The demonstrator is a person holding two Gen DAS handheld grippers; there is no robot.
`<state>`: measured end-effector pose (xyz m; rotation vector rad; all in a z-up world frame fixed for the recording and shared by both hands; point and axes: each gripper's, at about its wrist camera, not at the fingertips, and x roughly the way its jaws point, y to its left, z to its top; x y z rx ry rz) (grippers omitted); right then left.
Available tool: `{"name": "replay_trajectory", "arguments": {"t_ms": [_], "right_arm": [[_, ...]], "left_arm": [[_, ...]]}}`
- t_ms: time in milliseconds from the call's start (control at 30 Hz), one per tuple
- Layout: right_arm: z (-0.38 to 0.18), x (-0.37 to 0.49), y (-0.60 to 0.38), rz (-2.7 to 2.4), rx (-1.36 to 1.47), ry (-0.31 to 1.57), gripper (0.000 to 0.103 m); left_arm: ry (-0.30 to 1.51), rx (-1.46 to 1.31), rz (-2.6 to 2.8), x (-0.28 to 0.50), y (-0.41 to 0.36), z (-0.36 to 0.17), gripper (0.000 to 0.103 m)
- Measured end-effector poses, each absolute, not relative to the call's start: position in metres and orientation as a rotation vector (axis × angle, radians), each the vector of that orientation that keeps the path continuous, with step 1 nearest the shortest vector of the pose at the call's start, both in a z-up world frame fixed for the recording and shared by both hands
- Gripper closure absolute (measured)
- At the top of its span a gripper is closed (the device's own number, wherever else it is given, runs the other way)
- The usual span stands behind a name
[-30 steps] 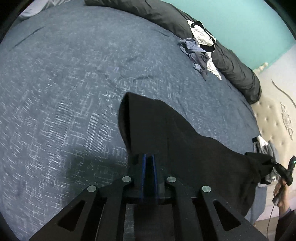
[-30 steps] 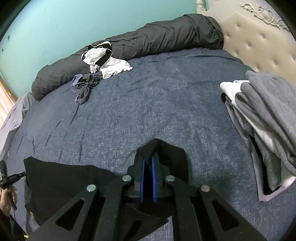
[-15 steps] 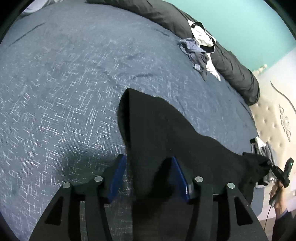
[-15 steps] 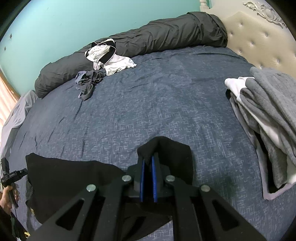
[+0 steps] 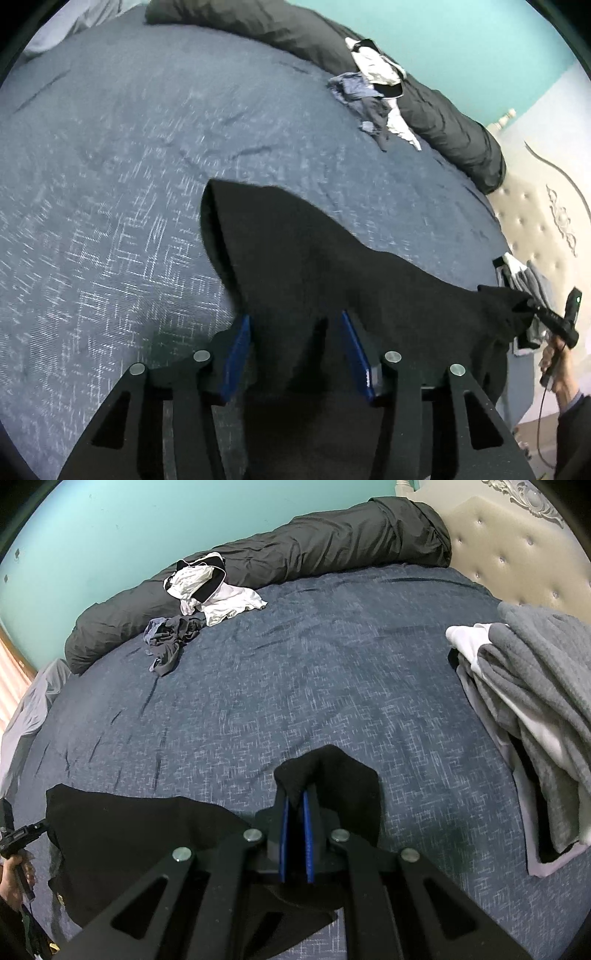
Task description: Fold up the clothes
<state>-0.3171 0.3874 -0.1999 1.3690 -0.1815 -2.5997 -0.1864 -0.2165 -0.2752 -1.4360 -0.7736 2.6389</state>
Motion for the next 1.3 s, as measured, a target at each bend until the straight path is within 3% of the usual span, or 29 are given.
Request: {"name": "replay_trajectory", "arguments": {"t_ms": [267, 300, 333, 367, 400, 633, 1033, 1300], "right_arm": [[-0.203, -0.316, 0.384, -2.591, 1.373, -0.187, 0.095], [-0.203, -0.316, 0.383, -2.588, 1.373, -0.178, 0.095], [-0.203, -0.316, 0.382, -2.585, 1.373, -0.172, 0.095], [-0.203, -0.316, 0.381, -2.583, 1.371, -0.17, 0.095], [-0.203, -0.317, 0.381, -2.582, 1.369, -0.172, 0.095], [-0.197, -0.321, 0.381, -2.597, 1.325, -0.156, 0.096], [-0.154, -0.349, 0.379, -2.672, 1.242, -0.15, 0.096], [-0.141, -0.399, 0.361, -2.703, 1.237, -0.113, 0.096]], "left_arm": [[-0.744, -1.409, 2.54, -0.203, -0.191, -0.278, 0.051], [-0.747, -1.407, 2.538, -0.206, -0.191, -0.279, 0.056], [-0.736, -1.412, 2.549, -0.209, -0.191, -0.279, 0.066], [-0.716, -1.421, 2.564, -0.21, -0.192, -0.279, 0.096], [-0.7, -1.407, 2.584, -0.21, -0.193, -0.276, 0.1], [-0.631, -1.252, 2.688, -0.205, -0.2, -0.237, 0.101], [-0.663, -1.023, 2.944, -0.195, -0.268, -0.138, 0.101], [-0.663, -1.083, 2.982, -0.247, -0.298, -0.131, 0.101]]}}
